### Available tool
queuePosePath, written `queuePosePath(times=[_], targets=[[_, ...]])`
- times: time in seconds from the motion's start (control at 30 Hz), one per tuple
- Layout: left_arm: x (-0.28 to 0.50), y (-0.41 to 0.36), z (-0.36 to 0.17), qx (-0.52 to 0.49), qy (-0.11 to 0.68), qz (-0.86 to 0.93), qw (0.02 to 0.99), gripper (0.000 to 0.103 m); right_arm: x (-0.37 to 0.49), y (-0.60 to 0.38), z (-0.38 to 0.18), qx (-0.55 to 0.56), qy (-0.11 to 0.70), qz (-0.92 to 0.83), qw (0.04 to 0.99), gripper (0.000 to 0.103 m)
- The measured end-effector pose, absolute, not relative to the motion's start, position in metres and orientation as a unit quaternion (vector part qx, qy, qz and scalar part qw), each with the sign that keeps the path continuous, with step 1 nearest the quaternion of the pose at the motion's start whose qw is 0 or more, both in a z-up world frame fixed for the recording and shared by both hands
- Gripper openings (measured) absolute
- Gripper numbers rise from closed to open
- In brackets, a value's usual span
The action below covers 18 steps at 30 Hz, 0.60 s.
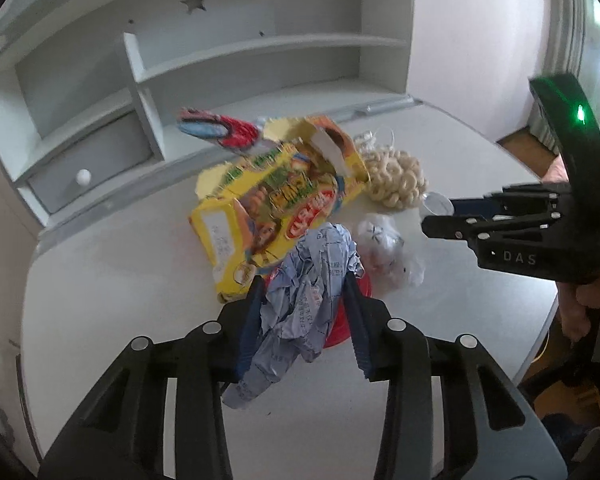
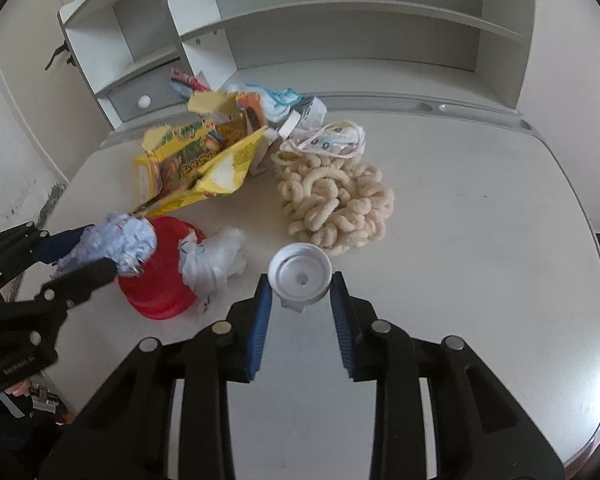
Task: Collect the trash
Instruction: 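Grasp the crumpled foil wrapper with the left tool while the right tool grasps the white bottle cap, then carry the foil wrapper and bottle cap to the bin and release both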
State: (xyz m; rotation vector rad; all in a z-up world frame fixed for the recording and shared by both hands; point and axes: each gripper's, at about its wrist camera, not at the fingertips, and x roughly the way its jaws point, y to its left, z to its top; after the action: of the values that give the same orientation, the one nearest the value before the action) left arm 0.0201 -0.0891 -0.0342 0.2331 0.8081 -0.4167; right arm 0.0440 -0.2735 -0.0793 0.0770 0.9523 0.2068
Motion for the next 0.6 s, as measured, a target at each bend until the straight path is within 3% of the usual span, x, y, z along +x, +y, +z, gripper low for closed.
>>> queuePosePath(times=[0.23,0.6], targets=[[0.009,-0.095,0.001,0.086,0.365,-0.214,0.902,0.039,0.016,-0.305,-0.059,0.062,0.429,0.077,0.898,0.030],[0.006,-0.224,-0.001,0.089,0.366,-0.331,0.865,0.039,-0.073,-0.446,-0.049,0.139,0.399,-0.088,0.902,0.030]])
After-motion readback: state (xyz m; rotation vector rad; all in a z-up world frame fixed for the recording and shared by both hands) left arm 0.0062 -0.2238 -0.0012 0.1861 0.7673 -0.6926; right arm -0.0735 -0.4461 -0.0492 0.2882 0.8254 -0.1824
